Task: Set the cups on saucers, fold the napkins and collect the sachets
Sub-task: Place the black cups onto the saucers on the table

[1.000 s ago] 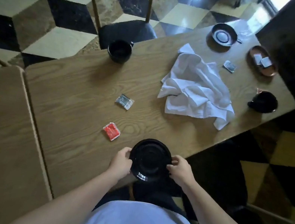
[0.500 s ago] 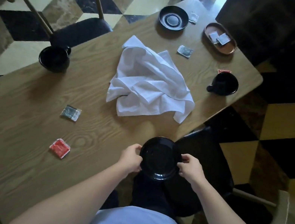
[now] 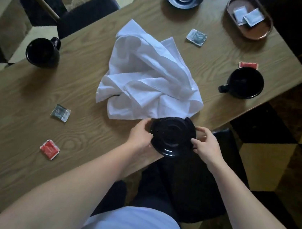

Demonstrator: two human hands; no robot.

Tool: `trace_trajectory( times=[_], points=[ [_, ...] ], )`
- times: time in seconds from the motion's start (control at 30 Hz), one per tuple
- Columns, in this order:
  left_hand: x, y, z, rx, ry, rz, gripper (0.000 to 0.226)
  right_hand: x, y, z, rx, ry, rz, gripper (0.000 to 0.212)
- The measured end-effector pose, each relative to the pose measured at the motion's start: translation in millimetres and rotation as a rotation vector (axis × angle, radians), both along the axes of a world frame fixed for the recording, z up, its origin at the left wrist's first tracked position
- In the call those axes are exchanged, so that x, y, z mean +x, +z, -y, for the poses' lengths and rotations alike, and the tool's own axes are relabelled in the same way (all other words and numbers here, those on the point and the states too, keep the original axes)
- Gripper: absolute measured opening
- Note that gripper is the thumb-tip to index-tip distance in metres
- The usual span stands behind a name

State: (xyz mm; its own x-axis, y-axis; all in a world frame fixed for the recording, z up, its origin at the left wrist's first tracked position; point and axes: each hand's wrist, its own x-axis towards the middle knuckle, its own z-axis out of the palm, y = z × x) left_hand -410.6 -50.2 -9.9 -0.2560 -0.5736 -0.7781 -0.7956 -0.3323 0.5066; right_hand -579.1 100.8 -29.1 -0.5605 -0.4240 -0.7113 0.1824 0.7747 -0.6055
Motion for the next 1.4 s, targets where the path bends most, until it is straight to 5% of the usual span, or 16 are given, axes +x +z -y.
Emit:
trace_trajectory(
  times=[0.17, 0.37, 0.57, 0.73, 1.23, 1.33, 1.4],
  points=[
    [-19.4, -2.2, 26.2, -0.039, -0.088, -0.020, 0.094, -32.2, -4.8, 27.7, -0.013, 0.199, -0.094, 0.083],
    [-47.9, 5.7, 67.3, -0.060, -0.071, -0.036, 0.106, -58.8, -7.5, 67.9, -0.015, 0.258, -0.120, 0.085],
    [-27.4, 5.0, 55.0, -0.049, -0.103, -0.037, 0.071, -45.3, -6.3, 52.6, -0.002, 0.323, -0.202, 0.045],
    [3.3, -11.0, 21.4, -0.073, -0.082, 0.034, 0.026, -21.5, -7.2, 26.0, -0.019, 0.299, -0.164, 0.036],
    [9.7, -6.0, 4.6, -0.015, 0.020, 0.045, 0.018, -16.7, -8.0, 23.1, 0.011, 0.288, -0.107, 0.025],
    [7.5, 6.3, 10.0, -0.053, -0.215, 0.171, 0.008, -19.7, -2.5, 26.6, 0.055, 0.364, -0.097, 0.027],
    [2.5, 23.3, 27.2, -0.038, -0.528, 0.323, 0.029, -30.9, 6.8, 38.3, 0.158, 0.516, -0.135, 0.026]
  ],
)
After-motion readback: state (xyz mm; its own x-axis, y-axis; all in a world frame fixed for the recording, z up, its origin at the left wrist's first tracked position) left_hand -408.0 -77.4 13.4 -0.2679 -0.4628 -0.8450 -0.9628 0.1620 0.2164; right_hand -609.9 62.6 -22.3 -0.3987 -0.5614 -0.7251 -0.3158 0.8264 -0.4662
